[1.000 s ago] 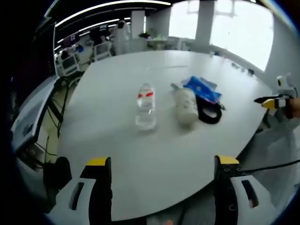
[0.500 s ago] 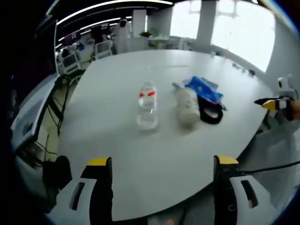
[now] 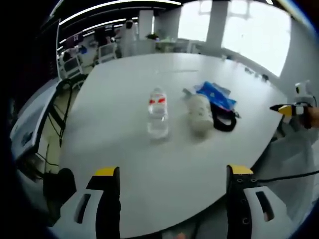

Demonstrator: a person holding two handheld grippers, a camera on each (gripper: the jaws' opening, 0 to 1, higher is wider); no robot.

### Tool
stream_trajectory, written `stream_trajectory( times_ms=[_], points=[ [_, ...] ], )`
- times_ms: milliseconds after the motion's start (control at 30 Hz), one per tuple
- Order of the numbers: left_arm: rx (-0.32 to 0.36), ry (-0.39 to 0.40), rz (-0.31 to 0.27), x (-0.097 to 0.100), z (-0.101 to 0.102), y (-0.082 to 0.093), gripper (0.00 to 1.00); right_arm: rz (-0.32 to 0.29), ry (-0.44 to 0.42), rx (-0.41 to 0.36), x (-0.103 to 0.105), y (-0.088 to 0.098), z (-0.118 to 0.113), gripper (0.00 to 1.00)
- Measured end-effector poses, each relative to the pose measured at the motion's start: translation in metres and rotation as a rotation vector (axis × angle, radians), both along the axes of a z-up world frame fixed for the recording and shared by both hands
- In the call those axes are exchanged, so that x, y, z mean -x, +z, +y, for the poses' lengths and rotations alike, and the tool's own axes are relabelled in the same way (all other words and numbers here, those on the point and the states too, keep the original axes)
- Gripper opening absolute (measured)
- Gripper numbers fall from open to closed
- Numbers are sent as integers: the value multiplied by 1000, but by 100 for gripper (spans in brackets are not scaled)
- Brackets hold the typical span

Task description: Arrange the tabletop items into an orderly group along one side of the table until the central work area is clear of visible clutter.

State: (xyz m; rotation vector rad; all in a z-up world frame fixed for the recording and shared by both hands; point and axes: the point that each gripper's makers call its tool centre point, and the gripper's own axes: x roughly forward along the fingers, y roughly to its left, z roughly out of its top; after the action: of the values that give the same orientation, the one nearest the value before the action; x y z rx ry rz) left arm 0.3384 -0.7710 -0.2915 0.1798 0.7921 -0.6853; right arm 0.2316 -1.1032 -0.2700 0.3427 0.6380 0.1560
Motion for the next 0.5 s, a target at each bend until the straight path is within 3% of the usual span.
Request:
stream_trajectory(
  times_ms=[500],
  points=[
    [-4, -47, -6, -17, -2, 3, 82, -32, -10, 43, -9, 17, 8, 78]
  ],
)
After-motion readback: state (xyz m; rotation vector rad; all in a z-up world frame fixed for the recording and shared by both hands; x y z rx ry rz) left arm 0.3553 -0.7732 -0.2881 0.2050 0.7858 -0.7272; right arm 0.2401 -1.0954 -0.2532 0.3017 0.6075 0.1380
